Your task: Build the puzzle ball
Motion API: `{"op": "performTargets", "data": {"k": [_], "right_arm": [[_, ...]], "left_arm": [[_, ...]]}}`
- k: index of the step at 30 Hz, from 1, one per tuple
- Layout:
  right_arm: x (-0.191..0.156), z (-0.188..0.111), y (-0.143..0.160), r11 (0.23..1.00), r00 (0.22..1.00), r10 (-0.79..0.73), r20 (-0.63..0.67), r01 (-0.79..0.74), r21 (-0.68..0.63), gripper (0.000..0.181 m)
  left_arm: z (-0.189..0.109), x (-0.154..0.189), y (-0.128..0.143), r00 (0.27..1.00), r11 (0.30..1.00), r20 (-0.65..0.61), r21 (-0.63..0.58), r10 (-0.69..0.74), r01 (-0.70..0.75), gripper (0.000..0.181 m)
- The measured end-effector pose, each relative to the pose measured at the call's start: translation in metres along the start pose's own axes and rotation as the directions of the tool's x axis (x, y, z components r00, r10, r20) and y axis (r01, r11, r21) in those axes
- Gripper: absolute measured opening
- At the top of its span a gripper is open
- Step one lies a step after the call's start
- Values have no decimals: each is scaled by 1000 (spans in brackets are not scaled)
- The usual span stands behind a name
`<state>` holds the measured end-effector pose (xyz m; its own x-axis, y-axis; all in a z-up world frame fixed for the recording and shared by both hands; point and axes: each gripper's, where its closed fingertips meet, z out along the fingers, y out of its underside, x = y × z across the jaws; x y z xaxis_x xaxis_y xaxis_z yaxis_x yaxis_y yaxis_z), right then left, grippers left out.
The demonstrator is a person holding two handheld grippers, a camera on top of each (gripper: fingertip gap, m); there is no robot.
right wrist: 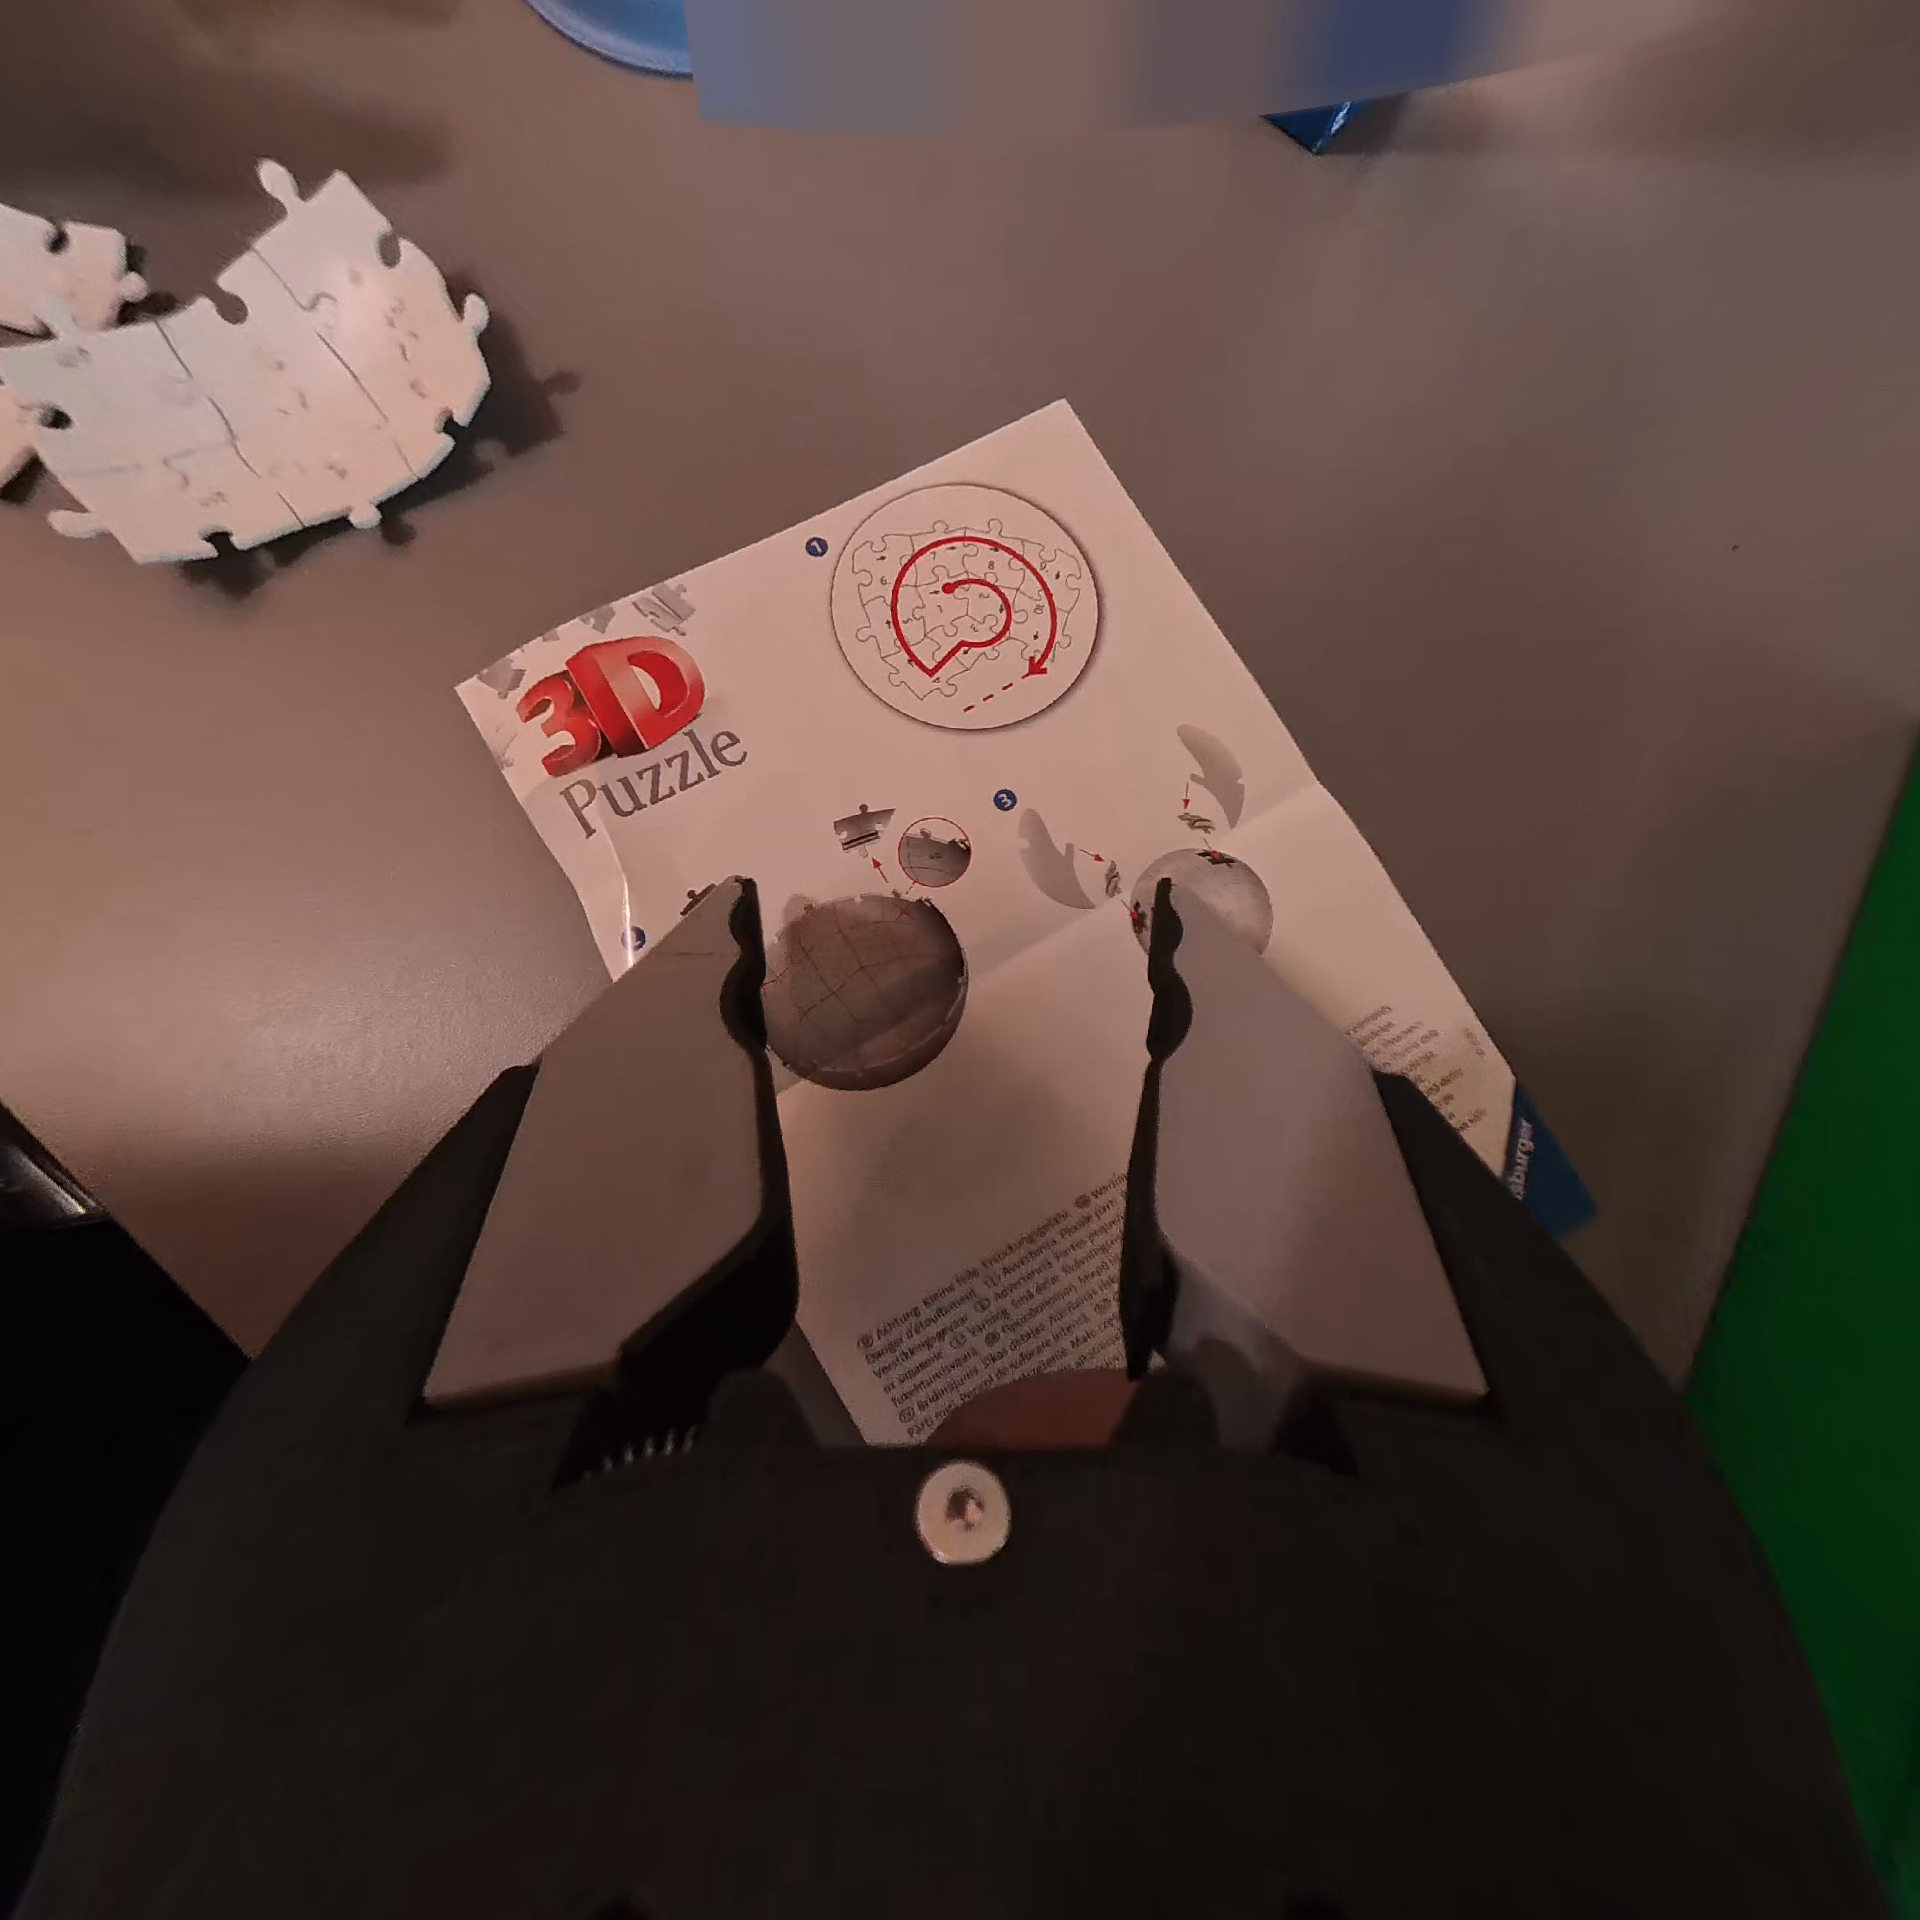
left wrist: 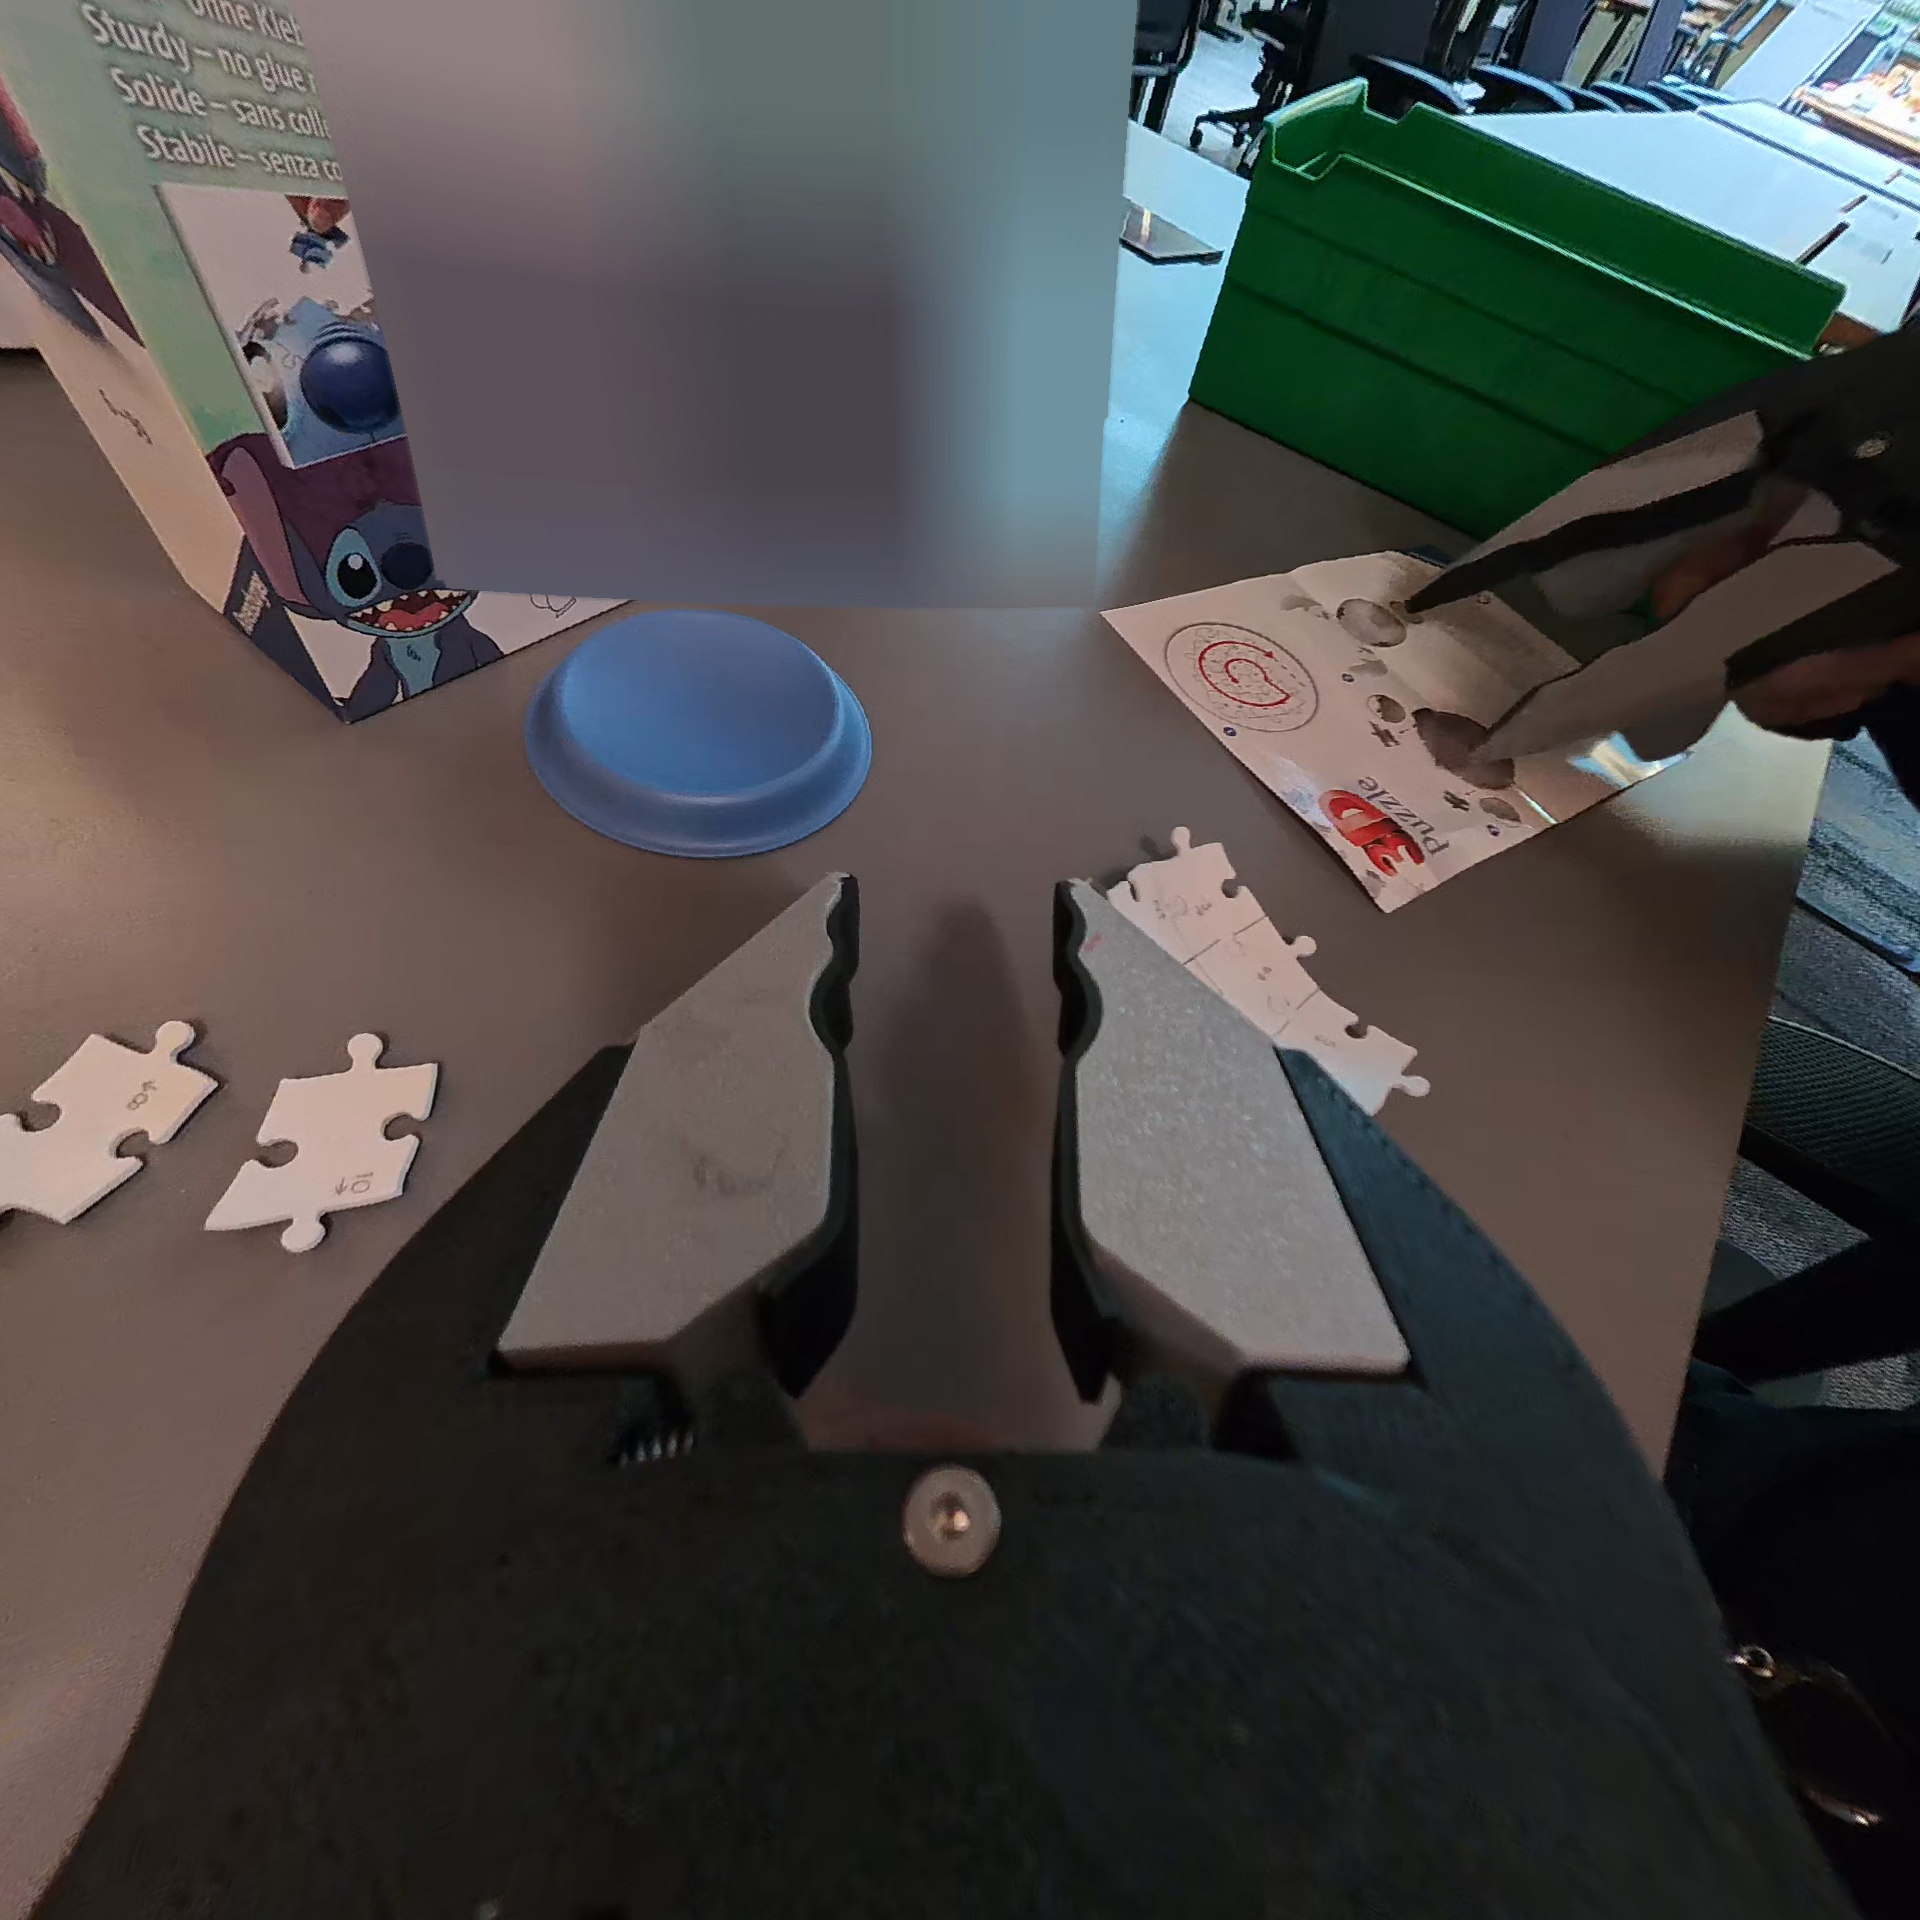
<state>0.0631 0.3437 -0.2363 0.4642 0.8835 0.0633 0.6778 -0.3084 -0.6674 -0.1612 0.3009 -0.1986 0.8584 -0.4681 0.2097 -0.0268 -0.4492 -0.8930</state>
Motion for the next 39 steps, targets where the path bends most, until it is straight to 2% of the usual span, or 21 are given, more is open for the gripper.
{"op": "performTargets", "data": {"k": [3,6,12,15,17,23,28,35,39], "right_arm": [[-3,8,7,999,1000,-16,23,17,-32,71],[-7,10,7,999,994,-44,96,46,-16,62],[-7,6,12,977,954,-194,231,208,-40,58],[-9,-1,19,942,912,-286,295,324,-90,49],[-5,-3,20,919,898,-332,288,377,-116,48],[3,-14,0,966,957,-218,193,240,-98,56],[5,-6,17,958,973,-215,88,227,-175,70],[-6,0,19,960,947,-216,238,250,-123,52],[-3,0,20,949,926,-253,280,294,-113,50]], "left_arm": [[0,0,0,1000,1000,0,0,2,-2,35],[0,1,0,1000,1000,-5,-2,0,0,35],[0,1,1,1000,1000,-7,-4,0,0,36],[0,1,0,1000,1000,-8,-2,-4,4,36],[0,1,0,1000,1000,-7,-2,-5,5,35],[0,0,0,1000,1000,-8,0,-10,10,35],[0,1,1,1000,1000,-9,-3,-3,3,36],[-1,1,0,1000,1000,-9,2,-12,12,35],[-1,0,0,1000,1000,-10,3,-18,18,36]]}}
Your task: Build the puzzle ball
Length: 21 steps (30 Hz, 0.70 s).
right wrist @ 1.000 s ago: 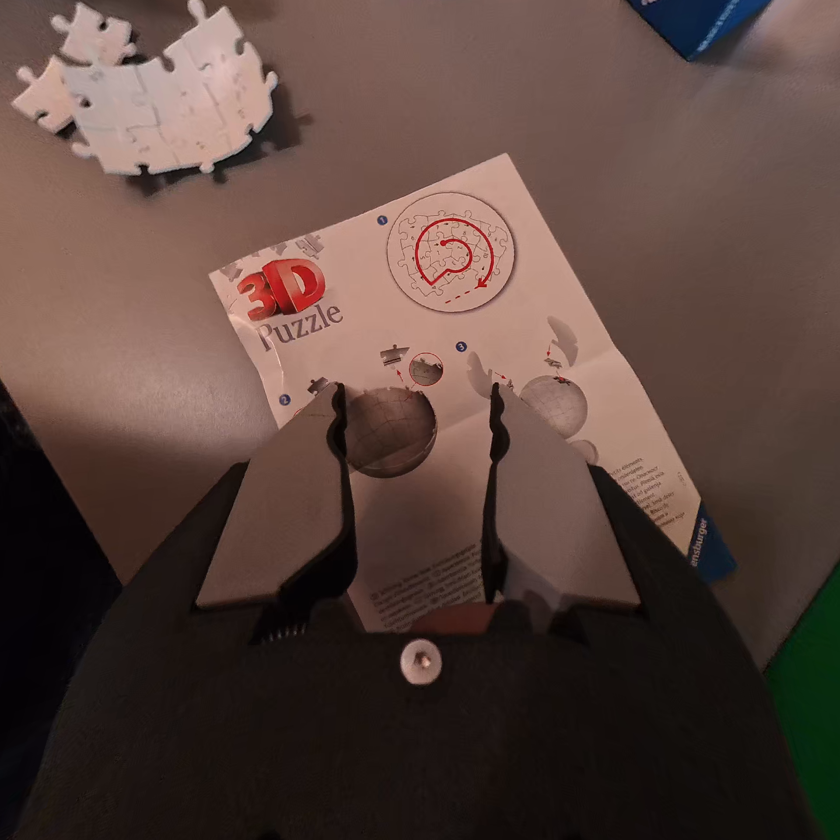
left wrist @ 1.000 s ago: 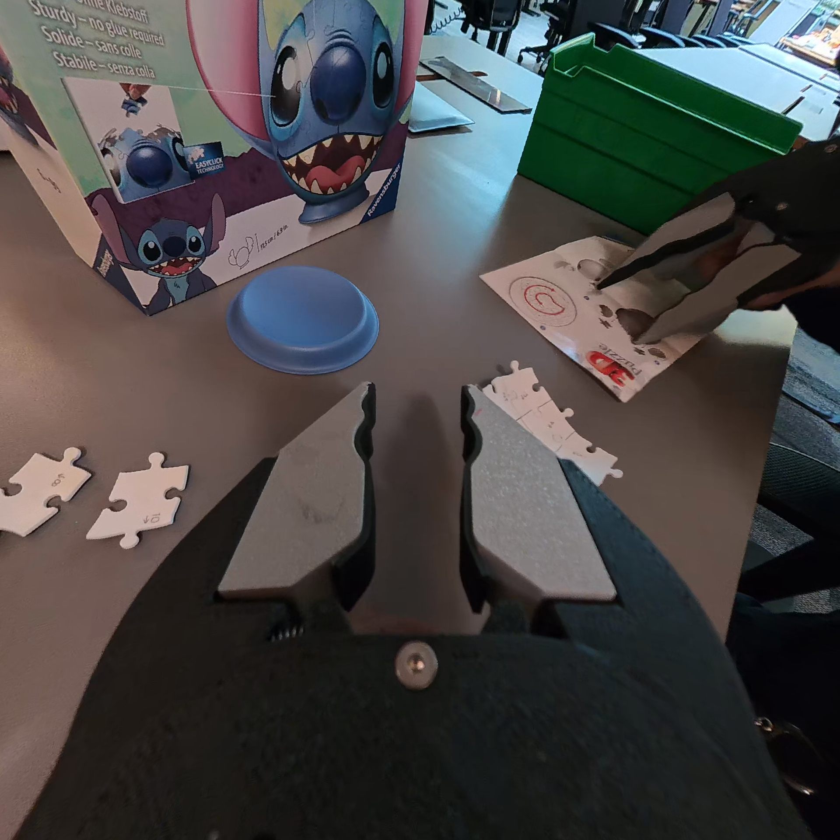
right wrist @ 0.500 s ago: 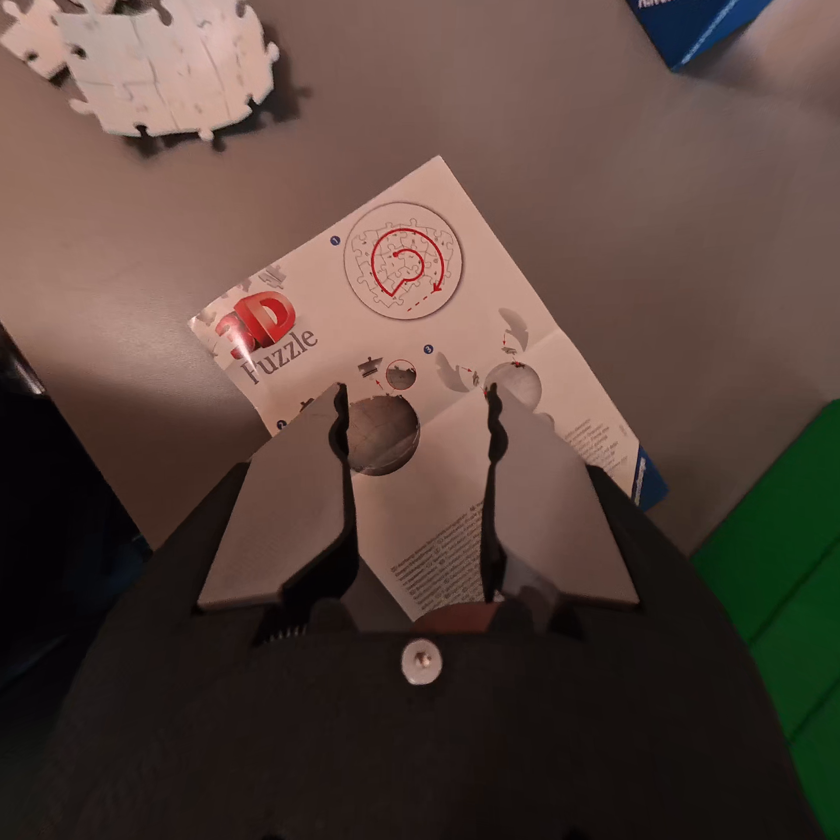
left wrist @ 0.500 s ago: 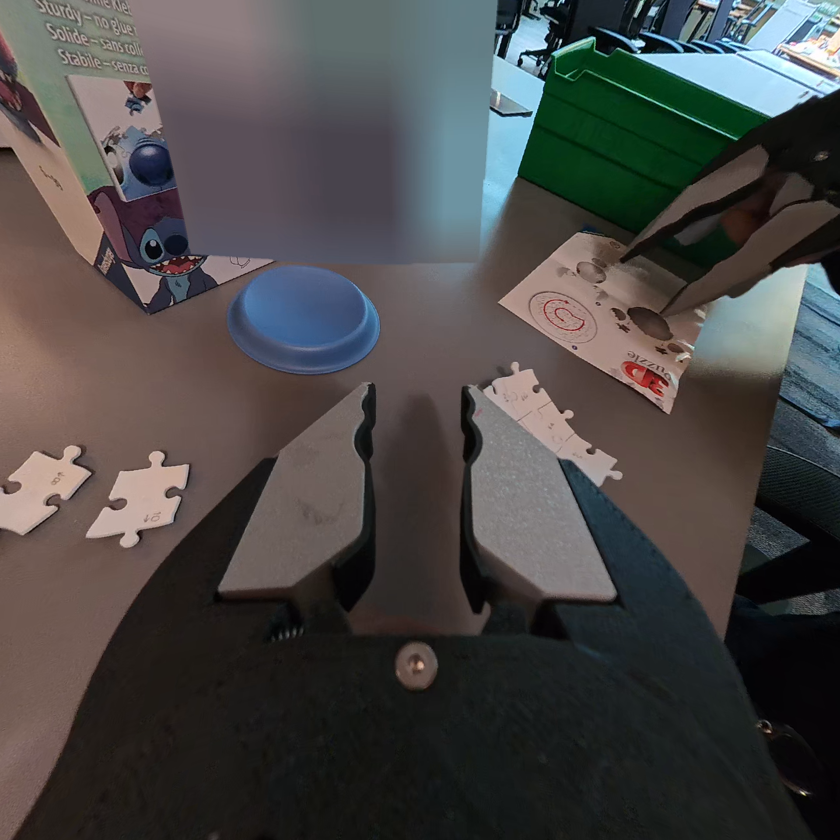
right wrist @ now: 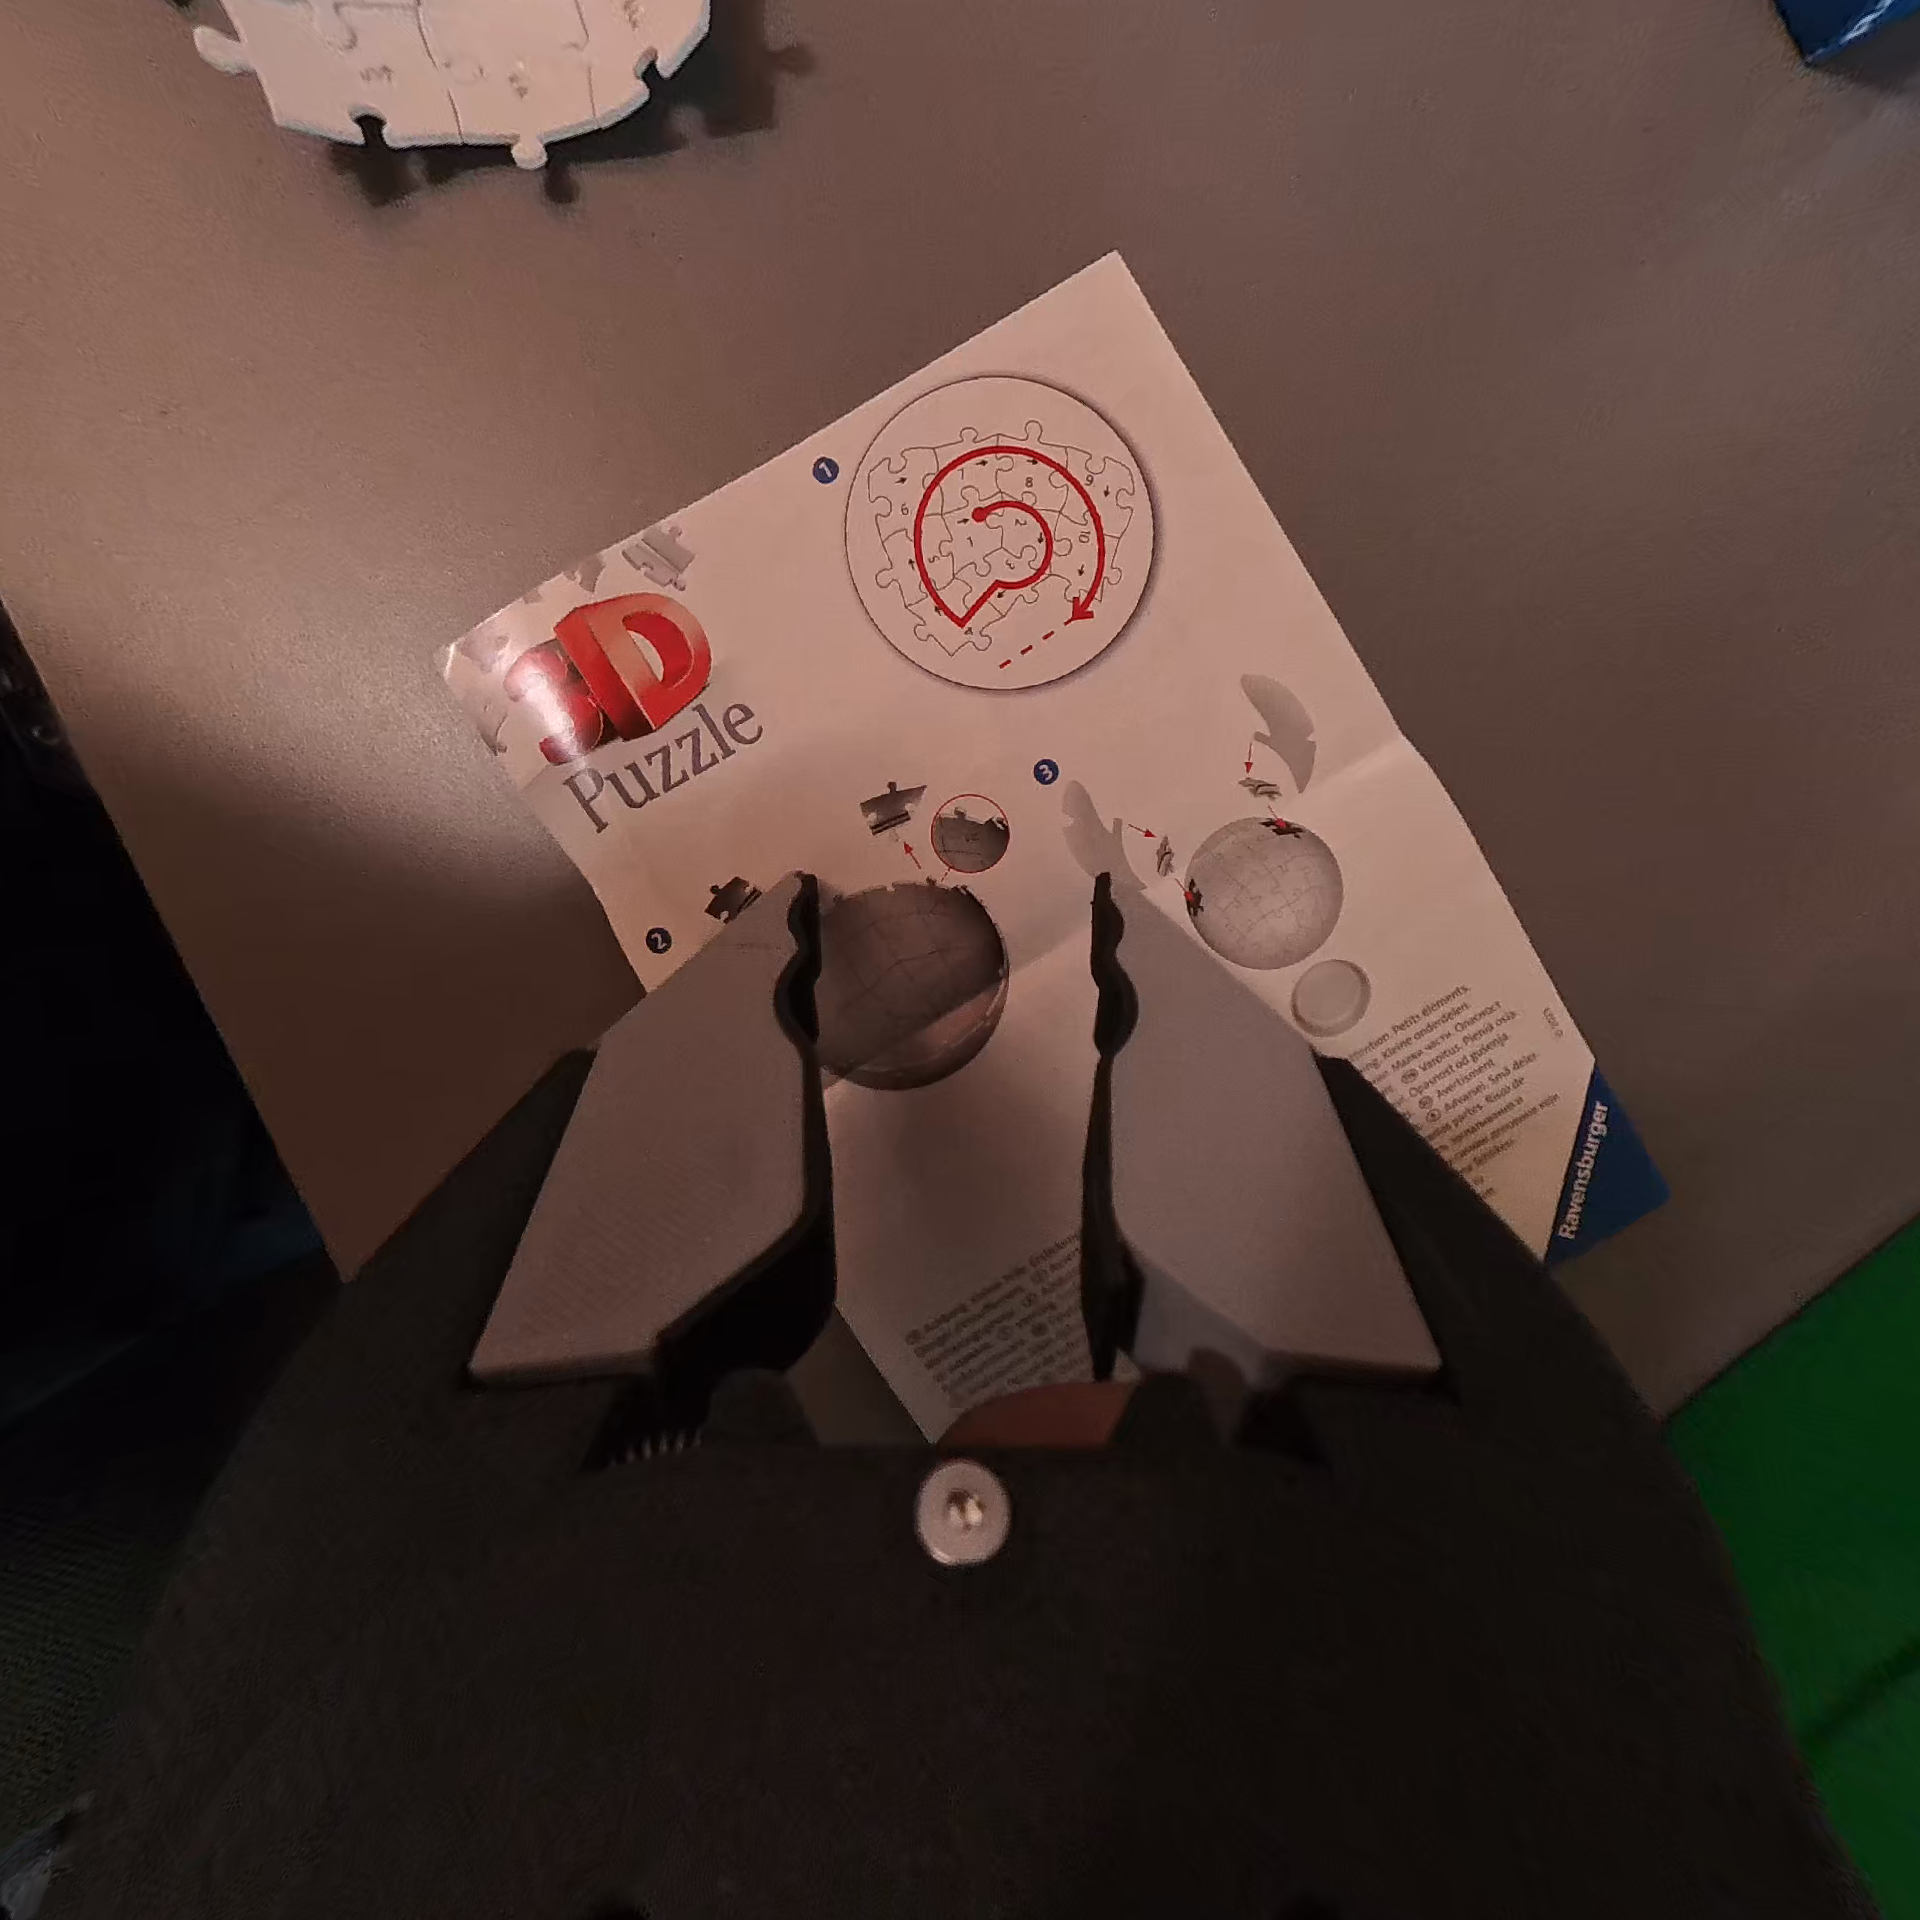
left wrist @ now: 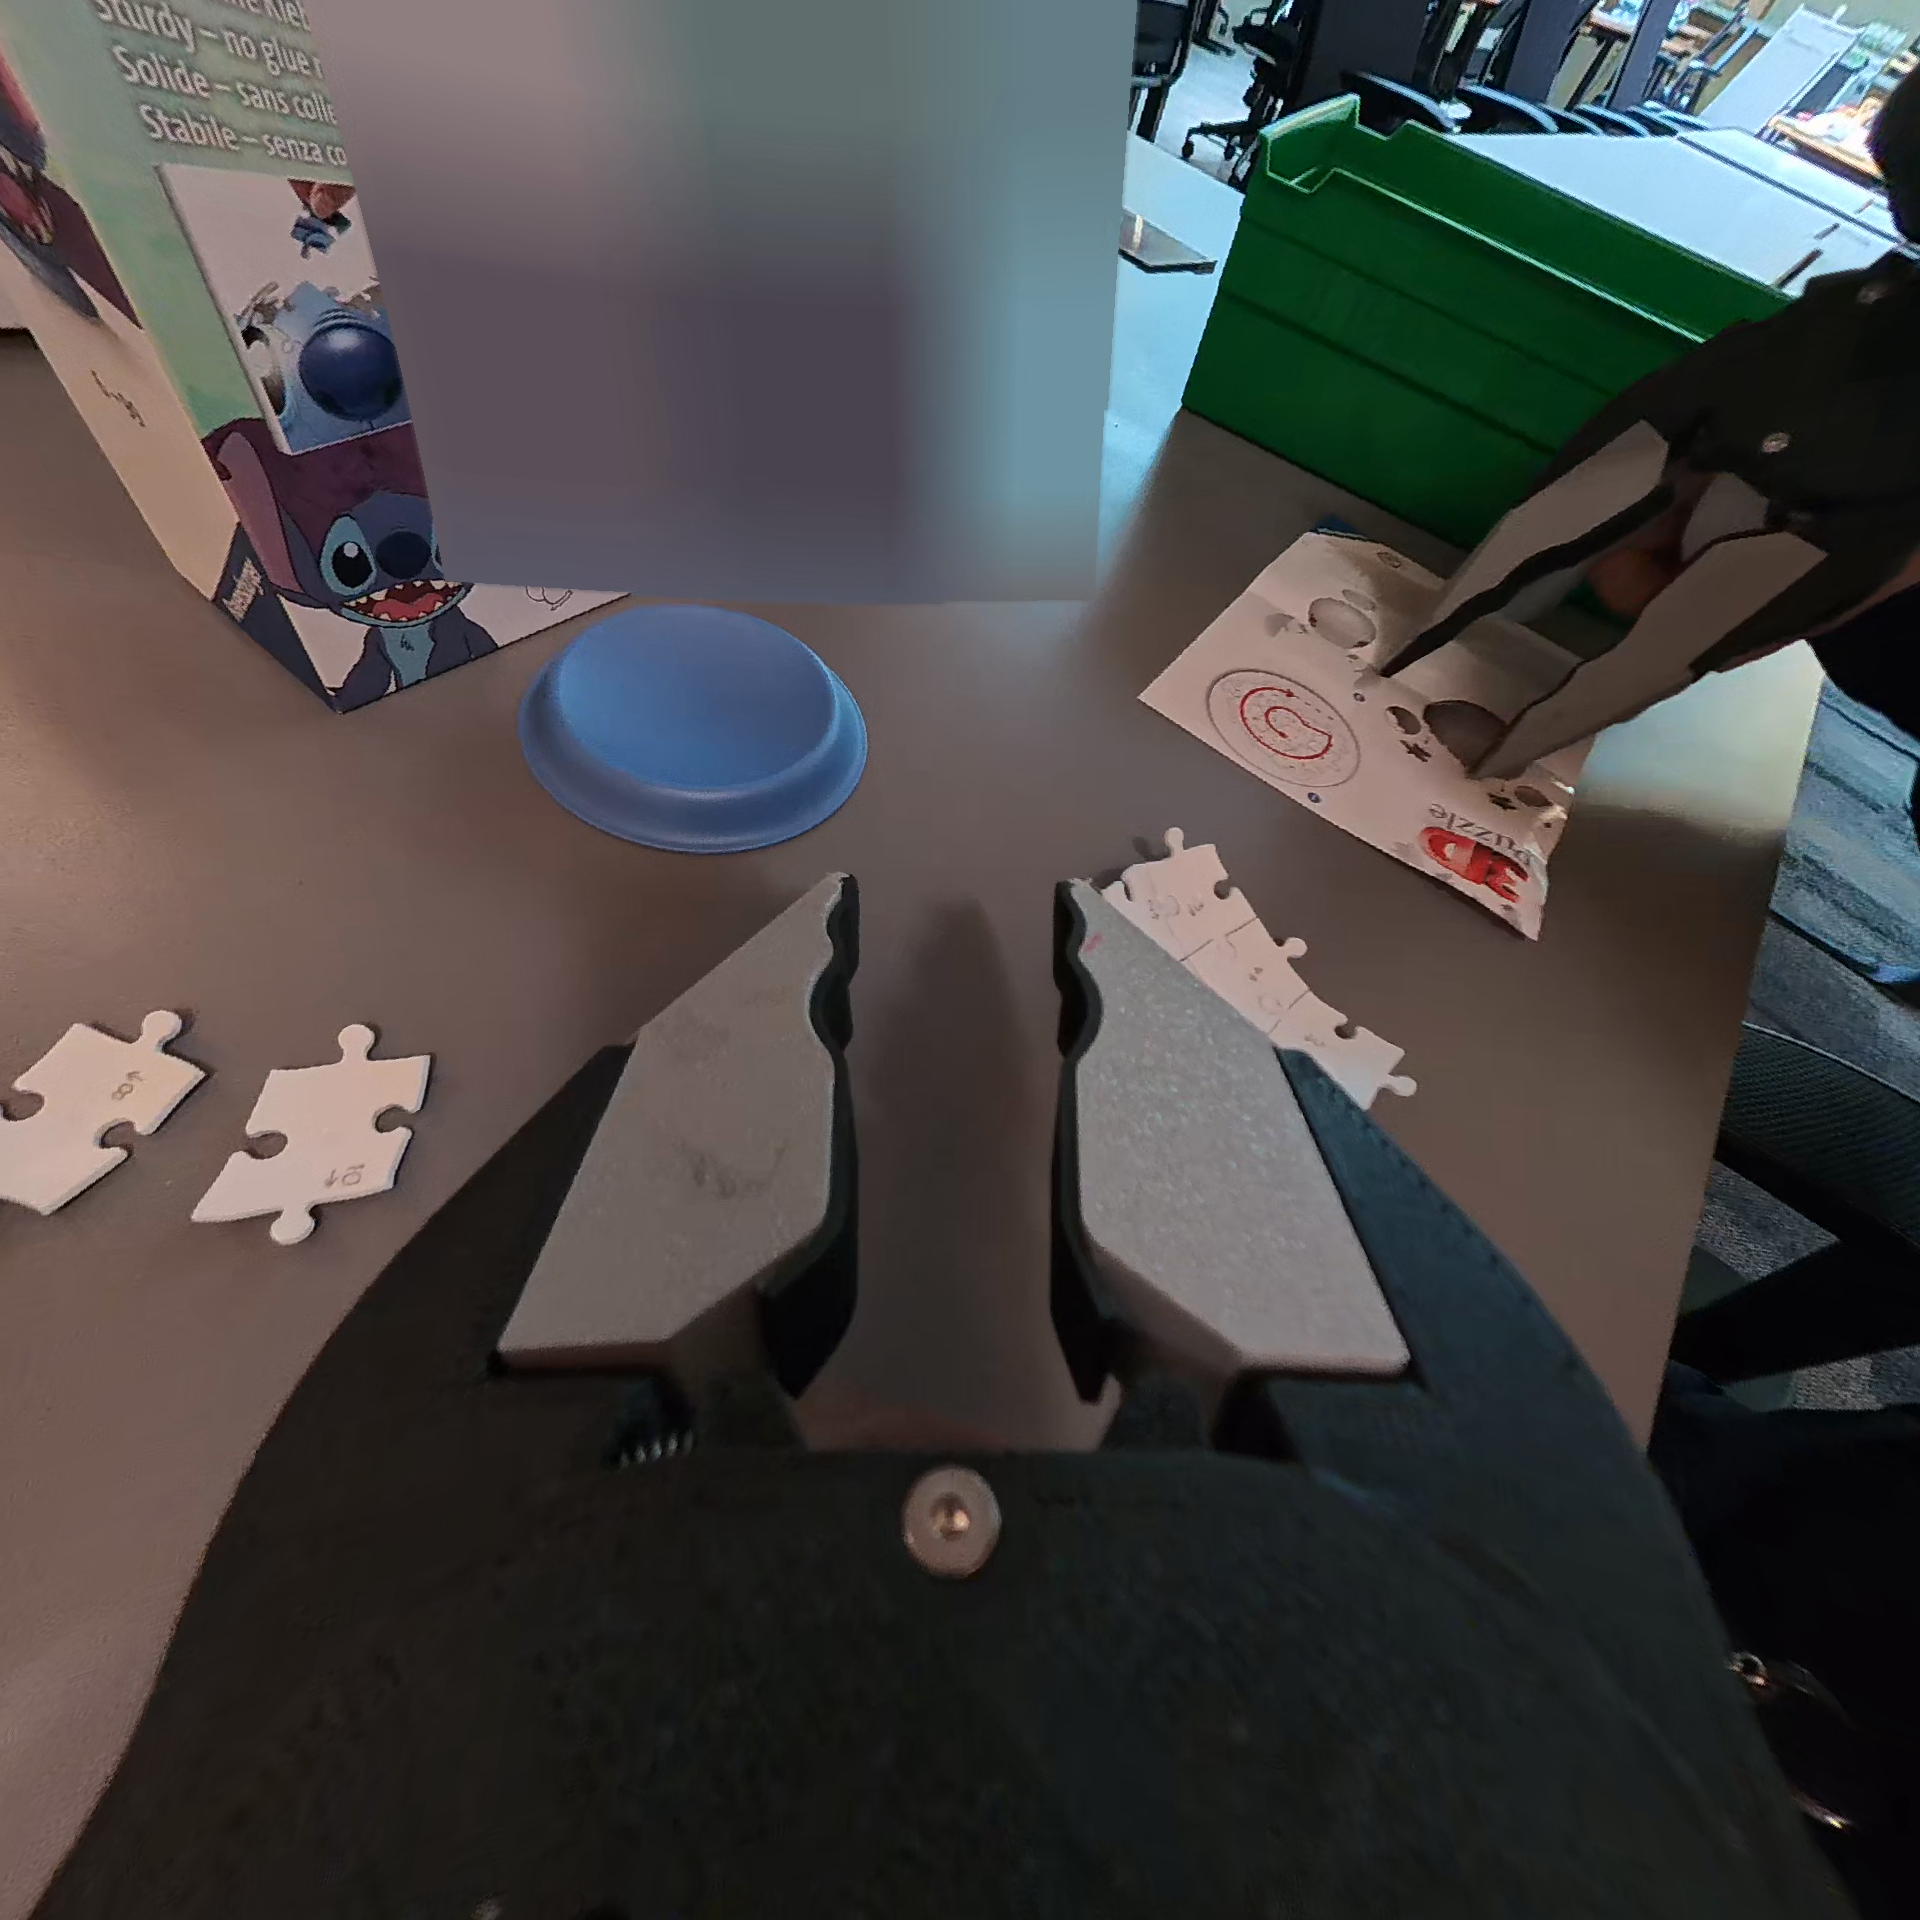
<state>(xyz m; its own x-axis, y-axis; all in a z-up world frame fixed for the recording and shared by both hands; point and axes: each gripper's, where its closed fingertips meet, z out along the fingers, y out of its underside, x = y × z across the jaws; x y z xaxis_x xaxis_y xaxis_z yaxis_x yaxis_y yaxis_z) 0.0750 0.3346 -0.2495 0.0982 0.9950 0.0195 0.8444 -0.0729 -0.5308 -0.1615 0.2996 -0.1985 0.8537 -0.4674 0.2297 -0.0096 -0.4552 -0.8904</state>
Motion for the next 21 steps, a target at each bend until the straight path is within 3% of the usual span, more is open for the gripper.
{"op": "performTargets", "data": {"k": [7,18,21], "right_arm": [[5,-3,-3,1000,999,-18,-34,18,-6,53],[31,-27,-68,951,985,62,-159,-10,310,50],[49,-24,-72,944,968,138,-211,-64,323,51]], "left_arm": [[0,0,1,1000,1000,-5,-4,-3,3,36],[1,1,1,1000,1000,-7,-7,-4,4,36],[1,0,1,1000,1000,-6,-7,-5,5,36]]}}
